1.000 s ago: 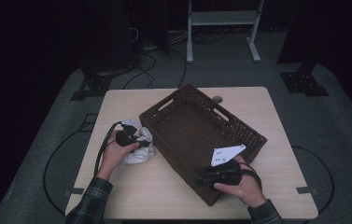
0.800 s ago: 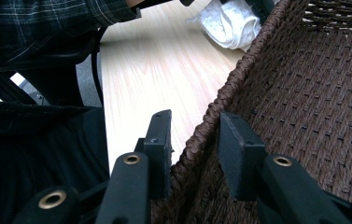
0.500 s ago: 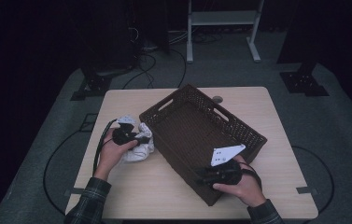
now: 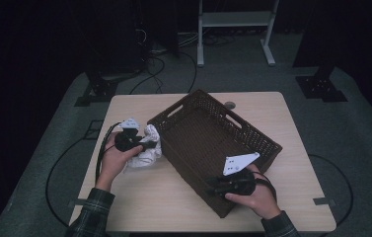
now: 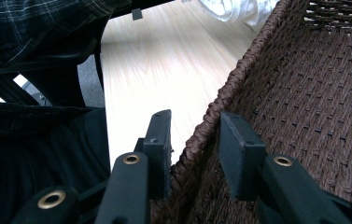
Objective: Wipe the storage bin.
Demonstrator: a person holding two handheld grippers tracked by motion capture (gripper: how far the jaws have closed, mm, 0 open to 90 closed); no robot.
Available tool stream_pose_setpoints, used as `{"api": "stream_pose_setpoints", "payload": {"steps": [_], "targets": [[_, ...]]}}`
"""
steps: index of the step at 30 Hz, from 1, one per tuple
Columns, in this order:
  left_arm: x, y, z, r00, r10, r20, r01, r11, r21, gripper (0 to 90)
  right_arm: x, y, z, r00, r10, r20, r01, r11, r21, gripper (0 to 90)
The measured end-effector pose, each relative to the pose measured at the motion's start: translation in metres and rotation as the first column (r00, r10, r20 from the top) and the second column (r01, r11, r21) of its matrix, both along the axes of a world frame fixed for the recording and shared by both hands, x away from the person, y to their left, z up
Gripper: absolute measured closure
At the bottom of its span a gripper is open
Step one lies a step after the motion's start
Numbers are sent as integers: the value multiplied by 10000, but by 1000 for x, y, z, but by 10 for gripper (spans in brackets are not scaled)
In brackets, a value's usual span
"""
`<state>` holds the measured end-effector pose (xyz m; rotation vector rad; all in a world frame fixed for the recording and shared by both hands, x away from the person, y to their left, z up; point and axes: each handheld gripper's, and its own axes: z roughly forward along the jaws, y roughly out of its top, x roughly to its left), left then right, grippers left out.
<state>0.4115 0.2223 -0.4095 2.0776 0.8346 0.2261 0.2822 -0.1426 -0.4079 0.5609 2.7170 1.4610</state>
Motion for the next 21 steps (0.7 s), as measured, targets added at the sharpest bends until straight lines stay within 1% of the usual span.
{"api": "stream_pose_setpoints", "payload": {"steps": [6,8,10,11,13,14,17,20,21], "targets": [[1,-4,-4,9999,-79,-78,79,10000,18,676,0,0,0,10000,-8,19,8,10000,10,647],[2,-7,-7,9997,-101,-220,102,9999,49,676,0,0,0,10000,-8,8,8,10000,22,647],[3,-7,-9,9996,-144,-225,146,9998,101,676,0,0,0,10000,-9,5,9,10000,19,648],[5,-8,-12,9992,-163,-364,166,9998,102,676,0,0,0,10000,-12,3,12,10000,22,648],[6,-11,-16,9986,-201,-488,211,9996,199,676,0,0,0,10000,-13,12,13,10000,11,648],[6,-11,-16,9986,-201,-488,211,9996,199,676,0,0,0,10000,-13,12,13,10000,11,648],[7,-15,-22,9977,-245,-625,266,9991,338,675,0,0,0,10000,-14,13,14,10000,13,648],[8,-16,-27,9971,-290,-697,317,9988,372,675,0,0,0,10000,-12,16,12,10000,14,648],[8,-17,-29,9966,-258,-784,291,9987,407,675,0,0,0,10000,-13,6,13,10000,13,648]]}}
